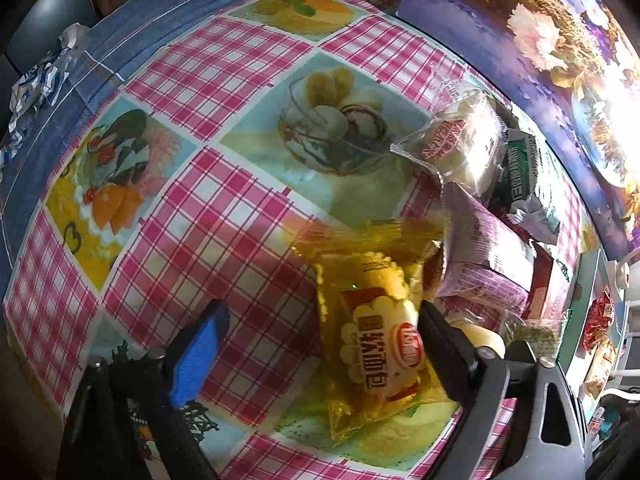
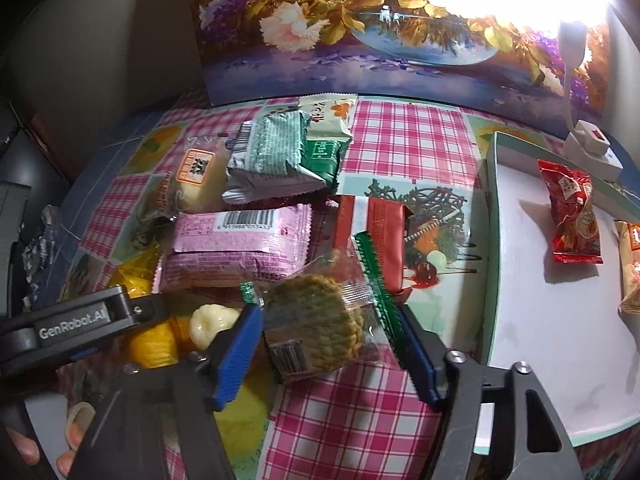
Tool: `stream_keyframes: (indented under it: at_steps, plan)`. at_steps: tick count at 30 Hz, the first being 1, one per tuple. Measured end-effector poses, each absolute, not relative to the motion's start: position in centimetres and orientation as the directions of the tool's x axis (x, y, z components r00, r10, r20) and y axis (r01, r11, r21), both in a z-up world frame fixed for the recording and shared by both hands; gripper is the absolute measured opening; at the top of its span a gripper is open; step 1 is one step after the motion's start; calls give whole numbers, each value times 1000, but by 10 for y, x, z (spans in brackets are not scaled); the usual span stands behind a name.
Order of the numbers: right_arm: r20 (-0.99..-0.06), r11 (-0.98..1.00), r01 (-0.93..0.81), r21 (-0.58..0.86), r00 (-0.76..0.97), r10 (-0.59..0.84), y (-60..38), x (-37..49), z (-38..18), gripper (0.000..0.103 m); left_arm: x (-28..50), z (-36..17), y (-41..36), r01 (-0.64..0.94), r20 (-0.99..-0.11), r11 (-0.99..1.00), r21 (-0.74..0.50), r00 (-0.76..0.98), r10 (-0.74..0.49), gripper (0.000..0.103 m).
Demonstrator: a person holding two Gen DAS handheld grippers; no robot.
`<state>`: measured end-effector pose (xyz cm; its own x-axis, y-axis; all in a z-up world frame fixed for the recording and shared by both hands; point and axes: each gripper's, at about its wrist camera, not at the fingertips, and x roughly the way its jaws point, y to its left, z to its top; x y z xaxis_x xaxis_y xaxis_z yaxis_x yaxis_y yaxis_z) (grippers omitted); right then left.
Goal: Organize snacks
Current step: 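Grasp the green-edged cracker pack with the right tool while the left tool grasps the yellow soft-bread pack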
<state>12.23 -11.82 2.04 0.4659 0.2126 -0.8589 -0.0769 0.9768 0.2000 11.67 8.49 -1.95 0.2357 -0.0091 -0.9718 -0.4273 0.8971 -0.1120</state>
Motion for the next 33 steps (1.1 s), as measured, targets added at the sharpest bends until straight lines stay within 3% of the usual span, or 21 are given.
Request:
stream_keyframes:
  at_steps: [2, 5, 6, 16, 20, 33]
  plan:
    - [-854, 976, -77, 203, 474, 215, -119, 121, 23, 52, 118, -18, 84, -417, -970, 901, -121, 244, -17, 71]
    - [-852, 972, -75, 223, 469, 231, -121, 121, 23, 50, 120, -16, 80, -402, -968, 907, -125, 252, -21, 50]
    - [-853, 971, -75, 227, 466, 236, -121, 121, 23, 50, 122, -16, 78, -399, -967, 908, -126, 253, -23, 48]
    - [-856, 954, -68, 291, 427, 291, -127, 120, 15, 51, 127, -19, 83, -418, -967, 900, -125, 254, -17, 48]
    - [-866, 957, -83, 278, 410, 287, -124, 119, 11, 62, 125, -19, 88, -419, -968, 900, -120, 251, -13, 48]
    - [-877, 975, -146, 166, 430, 214, -102, 108, 6, 72, 114, -20, 97, -414, -968, 904, -109, 250, -3, 48]
